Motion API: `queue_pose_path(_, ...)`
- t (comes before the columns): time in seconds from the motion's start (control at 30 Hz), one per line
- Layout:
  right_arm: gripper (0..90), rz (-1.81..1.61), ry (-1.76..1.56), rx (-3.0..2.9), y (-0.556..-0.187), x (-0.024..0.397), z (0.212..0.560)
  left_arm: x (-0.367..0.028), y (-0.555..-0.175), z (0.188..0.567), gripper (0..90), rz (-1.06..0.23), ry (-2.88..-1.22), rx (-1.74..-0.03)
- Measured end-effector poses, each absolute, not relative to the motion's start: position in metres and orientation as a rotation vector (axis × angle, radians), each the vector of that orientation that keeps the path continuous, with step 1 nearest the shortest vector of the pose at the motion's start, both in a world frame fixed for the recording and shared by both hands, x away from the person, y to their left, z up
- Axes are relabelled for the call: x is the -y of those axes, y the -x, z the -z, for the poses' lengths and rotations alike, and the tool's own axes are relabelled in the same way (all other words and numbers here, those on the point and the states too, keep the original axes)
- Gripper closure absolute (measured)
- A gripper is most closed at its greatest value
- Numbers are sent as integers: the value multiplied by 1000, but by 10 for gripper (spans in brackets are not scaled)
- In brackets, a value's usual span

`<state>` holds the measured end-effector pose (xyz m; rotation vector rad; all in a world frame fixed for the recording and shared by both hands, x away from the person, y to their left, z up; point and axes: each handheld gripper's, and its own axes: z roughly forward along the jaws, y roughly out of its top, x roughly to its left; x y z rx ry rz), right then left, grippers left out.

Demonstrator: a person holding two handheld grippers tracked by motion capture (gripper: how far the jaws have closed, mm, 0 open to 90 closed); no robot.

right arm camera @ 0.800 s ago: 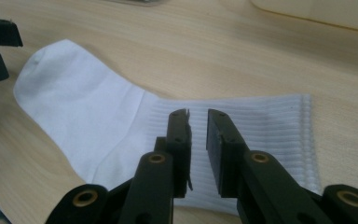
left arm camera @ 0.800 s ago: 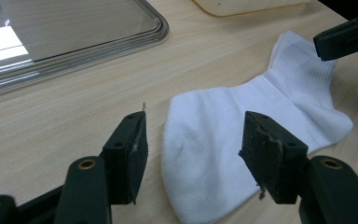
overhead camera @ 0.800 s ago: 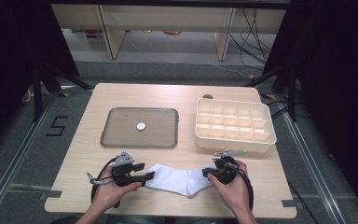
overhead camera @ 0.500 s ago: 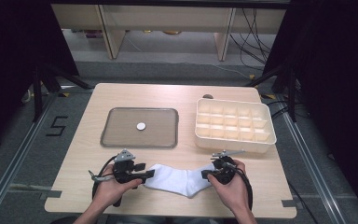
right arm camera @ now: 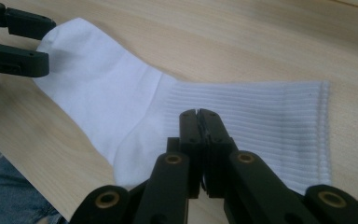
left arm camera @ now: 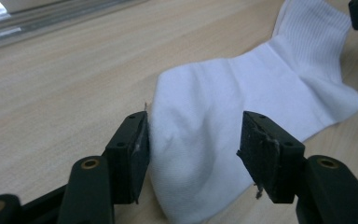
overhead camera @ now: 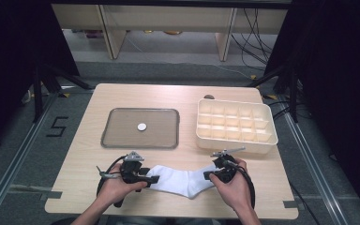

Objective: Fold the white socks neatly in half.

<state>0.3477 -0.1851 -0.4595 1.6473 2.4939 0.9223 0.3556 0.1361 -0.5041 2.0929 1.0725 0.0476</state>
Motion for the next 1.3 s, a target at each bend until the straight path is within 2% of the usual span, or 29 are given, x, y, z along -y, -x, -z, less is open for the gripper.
queue_pose_path(0.27, 854, -930, -1652, -2489, -347, 183, 463, -134, -353, 507, 597, -123, -2171, -1030)
queue_pose_path(0.3, 853, -928, -1658, -2479, -346, 182, 462, -134, -352, 507, 629, -133, -2180, -1019)
queue_pose_path(0.33, 853, -931, -1700, -2477, -344, 179, 460, -133, -350, 507, 713, -131, -2185, -998)
queue_pose_path(0.4, 859, -937, -1638, -2497, -346, 179, 461, -132, -349, 508, 783, -128, -2180, -999)
queue_pose_path(0.6, 900, -917, -1601, -2579, -345, 159, 465, -131, -349, 507, 812, -127, -2165, -1014)
queue_pose_path(0.87, 900, -866, -1591, -2649, -349, 133, 476, -135, -349, 499, 812, -71, -2126, -1033)
queue_pose_path(1.3, 900, -828, -1590, -2676, -357, 133, 491, -132, -342, 478, 812, 52, -2034, -1003)
